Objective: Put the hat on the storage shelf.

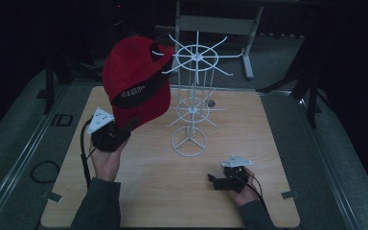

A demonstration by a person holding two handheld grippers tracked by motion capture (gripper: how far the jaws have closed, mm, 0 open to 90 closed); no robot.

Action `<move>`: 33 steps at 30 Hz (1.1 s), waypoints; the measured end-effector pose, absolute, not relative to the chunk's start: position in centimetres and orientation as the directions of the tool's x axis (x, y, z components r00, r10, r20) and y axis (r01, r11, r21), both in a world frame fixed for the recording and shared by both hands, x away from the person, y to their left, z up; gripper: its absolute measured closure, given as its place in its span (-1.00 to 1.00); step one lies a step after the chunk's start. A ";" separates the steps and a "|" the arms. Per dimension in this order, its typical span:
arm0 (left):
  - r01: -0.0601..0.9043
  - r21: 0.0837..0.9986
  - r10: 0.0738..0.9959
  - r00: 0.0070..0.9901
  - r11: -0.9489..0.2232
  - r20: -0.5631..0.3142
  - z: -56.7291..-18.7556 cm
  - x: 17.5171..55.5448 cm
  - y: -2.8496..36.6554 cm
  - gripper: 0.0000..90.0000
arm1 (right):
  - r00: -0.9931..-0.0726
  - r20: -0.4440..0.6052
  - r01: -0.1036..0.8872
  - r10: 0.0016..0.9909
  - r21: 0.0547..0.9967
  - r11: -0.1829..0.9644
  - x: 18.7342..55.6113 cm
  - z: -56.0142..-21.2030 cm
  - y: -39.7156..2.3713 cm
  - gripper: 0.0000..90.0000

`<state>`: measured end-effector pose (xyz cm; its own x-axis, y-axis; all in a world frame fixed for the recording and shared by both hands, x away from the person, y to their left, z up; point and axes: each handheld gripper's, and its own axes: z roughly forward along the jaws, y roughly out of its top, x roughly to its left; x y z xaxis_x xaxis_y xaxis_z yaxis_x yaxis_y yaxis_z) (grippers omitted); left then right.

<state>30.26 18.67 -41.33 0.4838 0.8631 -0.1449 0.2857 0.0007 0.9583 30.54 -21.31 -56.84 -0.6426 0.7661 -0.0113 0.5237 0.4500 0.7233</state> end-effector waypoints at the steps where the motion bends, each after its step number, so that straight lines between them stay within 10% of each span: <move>1: 0.288 0.958 0.864 0.483 0.001 -0.147 -41.4 30.2 18.7 0.88 | -0.643 -0.011 0.524 0.766 0.723 0.450 30.5 -56.8 -21.3 -0.64; 33: 0.368 0.930 0.861 0.477 -0.016 -0.174 -45.4 29.7 19.1 0.87 | -0.643 -0.013 0.522 0.766 0.724 0.451 30.5 -56.9 -21.3 -0.64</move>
<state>29.66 19.07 -45.35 0.4771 0.8614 -0.1744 0.3680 -0.0157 0.9297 30.55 -21.32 -56.85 -0.6433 0.7655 -0.0128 0.5218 0.4506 0.7243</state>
